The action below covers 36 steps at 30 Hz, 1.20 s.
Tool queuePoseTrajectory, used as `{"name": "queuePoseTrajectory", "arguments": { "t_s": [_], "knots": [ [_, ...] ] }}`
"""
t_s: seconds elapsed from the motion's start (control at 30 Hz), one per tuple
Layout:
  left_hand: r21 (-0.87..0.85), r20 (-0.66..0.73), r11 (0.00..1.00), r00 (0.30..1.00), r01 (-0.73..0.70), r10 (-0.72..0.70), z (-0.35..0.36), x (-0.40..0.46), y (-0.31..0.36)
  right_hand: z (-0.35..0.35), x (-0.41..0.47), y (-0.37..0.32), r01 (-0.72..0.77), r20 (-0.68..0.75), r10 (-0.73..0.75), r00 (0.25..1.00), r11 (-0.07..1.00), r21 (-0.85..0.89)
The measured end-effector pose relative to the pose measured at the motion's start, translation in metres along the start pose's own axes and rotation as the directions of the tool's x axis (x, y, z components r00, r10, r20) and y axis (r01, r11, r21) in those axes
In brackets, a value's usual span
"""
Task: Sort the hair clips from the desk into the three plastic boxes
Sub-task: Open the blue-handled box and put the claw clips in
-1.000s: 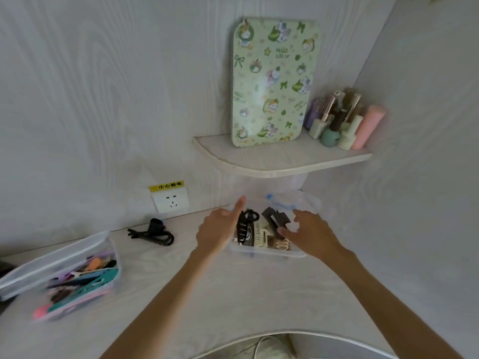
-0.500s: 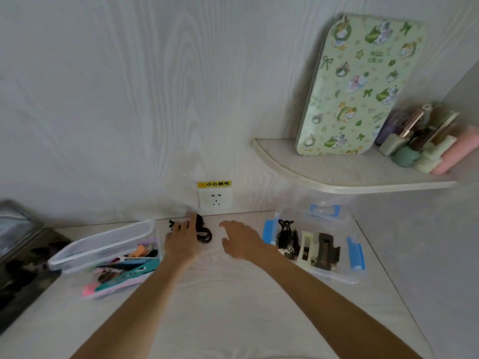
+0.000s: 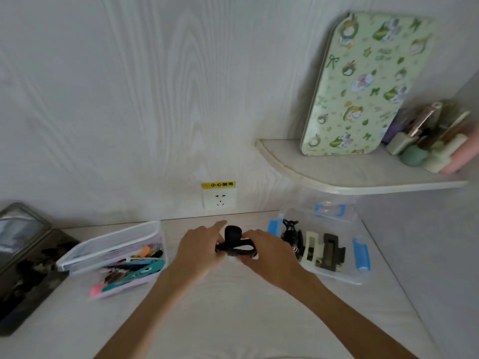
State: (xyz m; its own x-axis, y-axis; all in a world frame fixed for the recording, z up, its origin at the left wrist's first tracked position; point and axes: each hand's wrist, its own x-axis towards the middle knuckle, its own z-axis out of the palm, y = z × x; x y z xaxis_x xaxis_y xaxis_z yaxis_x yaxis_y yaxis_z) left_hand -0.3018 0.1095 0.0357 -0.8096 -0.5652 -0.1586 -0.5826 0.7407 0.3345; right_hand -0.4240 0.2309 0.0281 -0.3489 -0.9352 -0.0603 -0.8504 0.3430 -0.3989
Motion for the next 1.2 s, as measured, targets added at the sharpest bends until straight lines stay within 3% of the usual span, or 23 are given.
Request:
{"name": "queuePoseTrajectory", "arguments": {
  "t_s": [0.1,0.23,0.37,0.43,0.5,0.57,0.67,0.83,0.93,1.1,1.2],
  "knots": [
    [-0.133,-0.091,0.979,0.986,-0.152,0.141,-0.021,0.012,0.043,-0.035,-0.031,0.025,-0.056,-0.199,0.074,0.977,0.994,0.096],
    [-0.182,-0.189,0.919,0.93,-0.349,0.315,-0.009,0.035,0.102,-0.059,-0.063,0.068,-0.193,-0.413,0.22,0.884,0.975,0.107],
    [-0.081,-0.101,0.905,0.907,-0.417,0.409,0.018,0.049,0.13,-0.061,-0.088,0.11,-0.333,-0.235,0.35,0.907,0.937,0.11],
    [-0.084,-0.092,0.928,0.93,-0.364,0.356,0.025,0.059,0.128,-0.061,-0.096,0.131,-0.34,-0.194,0.358,0.913,0.932,0.122],
    [-0.146,-0.066,0.95,0.961,-0.275,0.268,0.027,0.073,0.122,-0.064,-0.096,0.149,-0.374,-0.201,0.428,0.881,0.891,0.259],
    [-0.229,-0.045,0.957,0.984,-0.178,0.172,0.025,0.089,0.121,-0.07,-0.084,0.168,-0.432,-0.2,0.568,0.798,0.771,0.467],
    [-0.341,0.054,0.94,0.998,-0.01,0.031,0.022,0.114,0.129,-0.079,-0.05,0.2,-0.557,-0.17,0.737,0.654,0.621,0.551],
    [-0.377,0.261,0.895,0.954,0.239,-0.145,0.033,0.149,0.143,-0.081,0.0,0.235,-0.653,0.155,0.845,0.512,0.265,0.71],
    [-0.459,0.269,0.846,0.95,0.27,-0.157,0.042,0.156,0.151,-0.077,0.008,0.239,-0.603,0.289,0.78,0.555,0.138,0.785],
    [-0.716,0.209,0.649,0.966,0.255,-0.15,0.04,0.16,0.154,-0.092,0.007,0.241,-0.548,0.144,0.783,0.605,0.279,0.788],
    [-0.789,0.273,0.517,0.943,0.333,-0.19,0.03,0.155,0.156,-0.112,-0.009,0.239,-0.506,0.062,0.761,0.646,0.367,0.781]
  ]
}}
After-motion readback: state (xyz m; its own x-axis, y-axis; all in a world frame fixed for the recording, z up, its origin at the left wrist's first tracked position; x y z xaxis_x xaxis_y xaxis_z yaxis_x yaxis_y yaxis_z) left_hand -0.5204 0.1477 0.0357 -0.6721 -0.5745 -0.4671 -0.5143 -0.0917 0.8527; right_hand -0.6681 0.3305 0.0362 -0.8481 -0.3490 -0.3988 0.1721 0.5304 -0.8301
